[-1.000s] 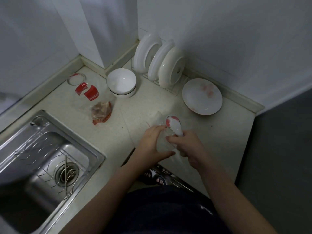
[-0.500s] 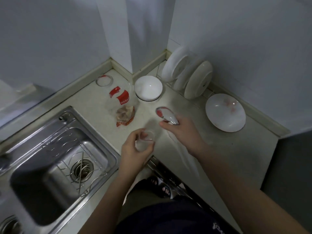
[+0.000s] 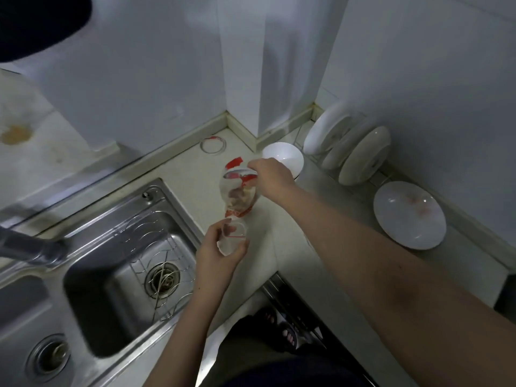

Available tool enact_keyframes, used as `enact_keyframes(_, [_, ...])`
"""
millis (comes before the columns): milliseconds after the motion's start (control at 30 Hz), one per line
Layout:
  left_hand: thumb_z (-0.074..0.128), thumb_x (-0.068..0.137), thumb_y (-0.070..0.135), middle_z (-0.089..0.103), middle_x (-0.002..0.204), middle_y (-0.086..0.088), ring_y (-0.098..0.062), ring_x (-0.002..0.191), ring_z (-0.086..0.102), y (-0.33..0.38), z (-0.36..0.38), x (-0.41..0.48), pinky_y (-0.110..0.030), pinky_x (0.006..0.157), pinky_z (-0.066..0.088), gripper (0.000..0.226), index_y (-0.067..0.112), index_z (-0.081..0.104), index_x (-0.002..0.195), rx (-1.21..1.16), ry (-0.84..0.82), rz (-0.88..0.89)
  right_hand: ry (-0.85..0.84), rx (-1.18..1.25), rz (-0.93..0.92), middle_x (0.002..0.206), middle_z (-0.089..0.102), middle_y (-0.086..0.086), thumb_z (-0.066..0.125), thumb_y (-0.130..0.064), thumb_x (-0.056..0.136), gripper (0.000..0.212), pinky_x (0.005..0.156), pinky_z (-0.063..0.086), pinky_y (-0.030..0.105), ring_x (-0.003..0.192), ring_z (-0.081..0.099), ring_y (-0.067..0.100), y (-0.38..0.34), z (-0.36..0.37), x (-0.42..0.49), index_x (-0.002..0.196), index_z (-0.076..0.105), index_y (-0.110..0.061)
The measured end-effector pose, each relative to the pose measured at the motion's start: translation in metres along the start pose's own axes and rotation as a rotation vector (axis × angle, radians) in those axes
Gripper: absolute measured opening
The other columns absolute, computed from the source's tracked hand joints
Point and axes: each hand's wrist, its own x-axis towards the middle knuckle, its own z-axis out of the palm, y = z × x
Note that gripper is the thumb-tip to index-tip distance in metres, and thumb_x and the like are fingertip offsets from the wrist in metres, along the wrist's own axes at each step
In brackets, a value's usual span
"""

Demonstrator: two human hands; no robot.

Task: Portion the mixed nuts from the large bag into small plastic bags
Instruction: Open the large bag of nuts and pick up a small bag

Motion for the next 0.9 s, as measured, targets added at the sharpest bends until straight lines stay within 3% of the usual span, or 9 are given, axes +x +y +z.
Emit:
enact_keyframes(100, [0.081,0.076,0.017,0.067,0.106,0.010,-0.004,0.104,0.060,0.003,-0.001,-0.003,-0.037,0.094,0.051,0.048,0.023,0.061,0.119,0.007,0.008,-0.001,0.060,-0.013,0.008,0.082,0.059,0.005,0.053,-0.004,0.086,0.015,0.062,0.037,0.030,0.085,0.062,0.031,0.005,0.001,-0.011,0.082,0.054,-0.019])
enact_keyframes(233, [0.081,0.077,0.019,0.067,0.109,0.010,-0.008,0.108,0.061,0.007,0.001,-0.010,-0.037,0.095,0.051,0.045,0.024,0.062,0.117,-0.005,-0.023,0.016,0.208,0.159,0.053,0.084,0.062,-0.003,0.063,-0.027,0.089,0.015,0.053,0.035,0.021,0.075,0.058,0.017,0.020,-0.014,-0.035,0.099,0.067,-0.017])
enact_keyframes(300, [0.080,0.078,0.020,0.068,0.108,0.012,-0.007,0.106,0.062,0.011,0.006,-0.014,-0.037,0.095,0.051,0.040,0.025,0.064,0.114,-0.026,-0.047,0.015,0.272,0.175,0.102,0.080,0.058,-0.005,0.067,-0.036,0.086,0.022,0.051,0.032,0.019,0.070,0.055,0.013,0.032,-0.027,-0.054,0.097,0.066,-0.017])
enact_keyframes(367, [0.080,0.079,0.022,0.069,0.106,0.013,-0.006,0.105,0.063,0.016,0.015,-0.017,-0.039,0.096,0.051,0.034,0.025,0.066,0.110,-0.040,-0.093,0.023,0.319,0.199,0.169,0.080,0.060,-0.004,0.068,-0.040,0.084,0.025,0.056,0.039,0.023,0.070,0.057,0.014,0.049,-0.038,-0.077,0.094,0.067,-0.016])
enact_keyframes(467, [0.079,0.080,0.020,0.071,0.103,0.017,-0.004,0.103,0.064,0.025,0.035,-0.020,-0.042,0.097,0.050,0.027,0.029,0.068,0.104,-0.043,-0.196,0.047,0.359,0.395,0.266,0.073,0.066,-0.004,0.067,-0.036,0.084,0.017,0.056,0.049,0.023,0.064,0.062,0.008,0.076,-0.042,-0.114,0.088,0.068,-0.019])
enact_keyframes(567, [0.080,0.080,0.019,0.072,0.099,0.017,-0.005,0.100,0.066,0.033,0.056,-0.020,-0.043,0.095,0.051,0.027,0.027,0.069,0.103,-0.033,-0.262,0.072,0.392,0.558,0.318,0.064,0.063,-0.011,0.070,-0.023,0.082,0.004,0.049,0.039,0.009,0.055,0.058,-0.004,0.097,-0.032,-0.142,0.081,0.067,-0.022])
enact_keyframes(700, [0.081,0.078,0.021,0.072,0.095,0.020,-0.002,0.096,0.066,0.035,0.073,-0.018,-0.041,0.093,0.053,0.029,0.029,0.069,0.103,-0.006,-0.325,0.078,0.473,0.601,0.365,0.098,0.071,-0.003,0.069,-0.019,0.083,0.026,0.070,0.043,0.015,0.084,0.063,0.005,0.113,-0.017,-0.162,0.107,0.071,-0.012])
enact_keyframes(767, [0.080,0.078,0.023,0.071,0.096,0.022,0.001,0.095,0.065,0.034,0.075,-0.018,-0.039,0.092,0.053,0.030,0.032,0.069,0.104,0.013,-0.350,0.096,0.508,0.614,0.338,0.103,0.070,-0.001,0.068,-0.019,0.082,0.027,0.073,0.043,0.015,0.089,0.062,0.006,0.114,-0.017,-0.164,0.108,0.071,-0.012])
enact_keyframes(900, [0.080,0.078,0.023,0.071,0.097,0.022,0.001,0.095,0.066,0.031,0.070,-0.019,-0.038,0.091,0.053,0.030,0.038,0.067,0.101,0.026,-0.369,0.102,0.484,0.650,0.309,0.067,0.062,-0.023,0.070,-0.020,0.080,0.003,0.053,0.034,0.001,0.062,0.055,-0.011,0.105,-0.018,-0.157,0.082,0.072,-0.020])
